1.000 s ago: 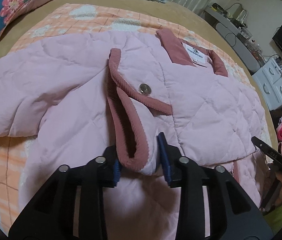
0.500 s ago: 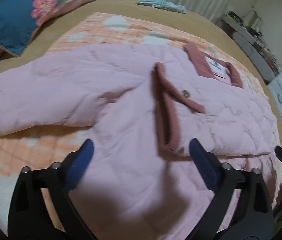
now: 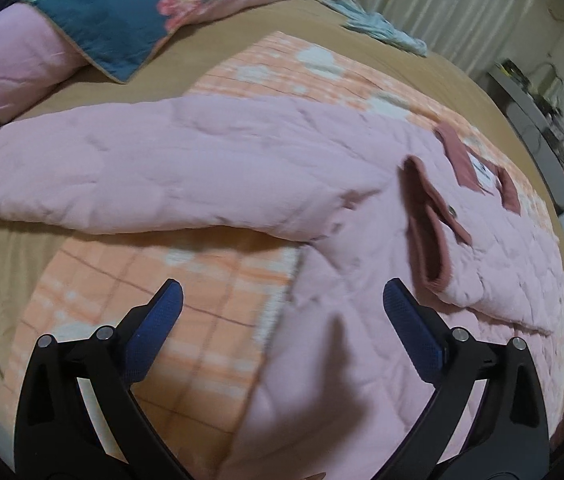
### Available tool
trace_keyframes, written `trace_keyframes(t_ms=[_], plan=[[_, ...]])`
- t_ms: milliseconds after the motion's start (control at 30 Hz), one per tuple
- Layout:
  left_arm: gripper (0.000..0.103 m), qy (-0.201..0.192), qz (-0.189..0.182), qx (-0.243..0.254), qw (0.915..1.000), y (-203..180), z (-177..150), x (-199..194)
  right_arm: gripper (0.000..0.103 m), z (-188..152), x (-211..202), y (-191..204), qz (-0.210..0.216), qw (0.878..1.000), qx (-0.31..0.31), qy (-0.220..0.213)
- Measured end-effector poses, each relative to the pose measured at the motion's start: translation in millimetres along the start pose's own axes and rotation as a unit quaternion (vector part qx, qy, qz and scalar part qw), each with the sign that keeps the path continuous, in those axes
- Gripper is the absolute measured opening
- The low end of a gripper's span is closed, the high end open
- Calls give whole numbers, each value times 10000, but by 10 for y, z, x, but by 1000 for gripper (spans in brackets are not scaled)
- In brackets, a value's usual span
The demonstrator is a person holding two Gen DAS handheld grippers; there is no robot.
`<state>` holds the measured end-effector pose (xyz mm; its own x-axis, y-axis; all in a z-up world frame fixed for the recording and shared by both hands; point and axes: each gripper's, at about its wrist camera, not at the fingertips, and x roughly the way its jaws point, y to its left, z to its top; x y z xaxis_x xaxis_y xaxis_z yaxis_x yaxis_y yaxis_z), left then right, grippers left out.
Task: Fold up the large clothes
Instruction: 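Release the cuff and move the left tool to the other flat sleeve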
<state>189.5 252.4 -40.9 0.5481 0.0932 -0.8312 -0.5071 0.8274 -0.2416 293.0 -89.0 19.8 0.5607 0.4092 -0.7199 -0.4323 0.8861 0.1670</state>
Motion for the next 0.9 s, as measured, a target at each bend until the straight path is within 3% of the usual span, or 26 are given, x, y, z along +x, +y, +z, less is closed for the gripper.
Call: trace_keyframes(t_ms=[233, 400, 900], plan=[[94, -218, 303, -319, 9988, 362, 32, -106, 99, 69, 69, 538, 296, 9988, -383, 44], [94, -260, 258, -672, 9971, 614, 78, -139, 99, 125, 138, 953, 439, 9961, -763, 81], [94, -364, 506, -1559, 9858, 1297, 163, -141, 99, 190, 512, 2137, 884, 9778, -1866, 344]])
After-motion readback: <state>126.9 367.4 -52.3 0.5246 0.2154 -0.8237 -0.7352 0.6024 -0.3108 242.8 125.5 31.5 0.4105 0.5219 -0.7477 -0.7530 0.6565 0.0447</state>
